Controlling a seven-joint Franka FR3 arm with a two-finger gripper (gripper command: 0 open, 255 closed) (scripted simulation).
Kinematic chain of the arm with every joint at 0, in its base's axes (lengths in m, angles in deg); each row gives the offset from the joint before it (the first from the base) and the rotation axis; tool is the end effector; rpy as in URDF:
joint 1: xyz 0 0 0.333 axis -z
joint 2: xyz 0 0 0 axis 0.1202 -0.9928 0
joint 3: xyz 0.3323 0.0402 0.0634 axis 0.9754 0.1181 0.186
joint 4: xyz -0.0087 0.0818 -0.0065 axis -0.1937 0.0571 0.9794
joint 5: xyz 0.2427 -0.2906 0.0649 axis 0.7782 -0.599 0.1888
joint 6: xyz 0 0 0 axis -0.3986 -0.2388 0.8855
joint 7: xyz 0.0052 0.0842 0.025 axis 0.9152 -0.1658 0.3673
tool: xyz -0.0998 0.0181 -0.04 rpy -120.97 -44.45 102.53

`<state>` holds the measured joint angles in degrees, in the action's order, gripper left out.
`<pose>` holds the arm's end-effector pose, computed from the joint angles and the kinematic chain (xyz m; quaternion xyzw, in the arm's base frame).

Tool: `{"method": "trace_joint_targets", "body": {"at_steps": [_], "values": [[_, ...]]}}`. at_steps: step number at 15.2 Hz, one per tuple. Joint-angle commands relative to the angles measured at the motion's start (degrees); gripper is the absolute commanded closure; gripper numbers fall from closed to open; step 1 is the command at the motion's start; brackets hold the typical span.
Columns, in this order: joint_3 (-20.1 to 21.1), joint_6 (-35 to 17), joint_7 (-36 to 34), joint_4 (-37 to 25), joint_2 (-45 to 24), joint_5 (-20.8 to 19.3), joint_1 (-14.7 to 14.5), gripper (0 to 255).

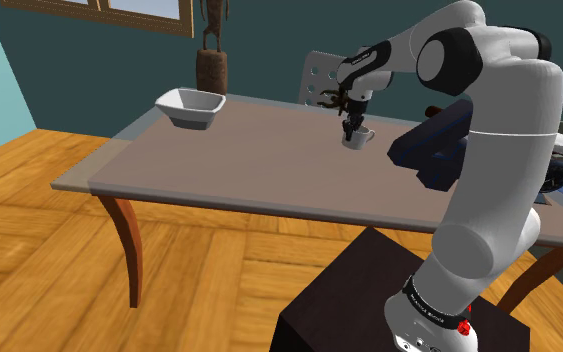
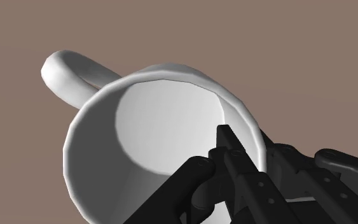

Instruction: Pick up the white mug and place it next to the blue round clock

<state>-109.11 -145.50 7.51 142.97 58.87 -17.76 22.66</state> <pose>0.5160 -0.3859 0.4131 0.9990 -0.0118 -0.0312 0.0288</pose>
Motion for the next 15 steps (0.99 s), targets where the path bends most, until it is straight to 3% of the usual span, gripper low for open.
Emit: {"method": "trace_joint_targets", "body": {"at_steps": [1,15], "values": [[0.0,0.0,0.0,0.0,0.0,0.0,0.0,255],[-0.51,8.27,-0.26,-5.86,2.61,-1.13,-0.2,255]]}}
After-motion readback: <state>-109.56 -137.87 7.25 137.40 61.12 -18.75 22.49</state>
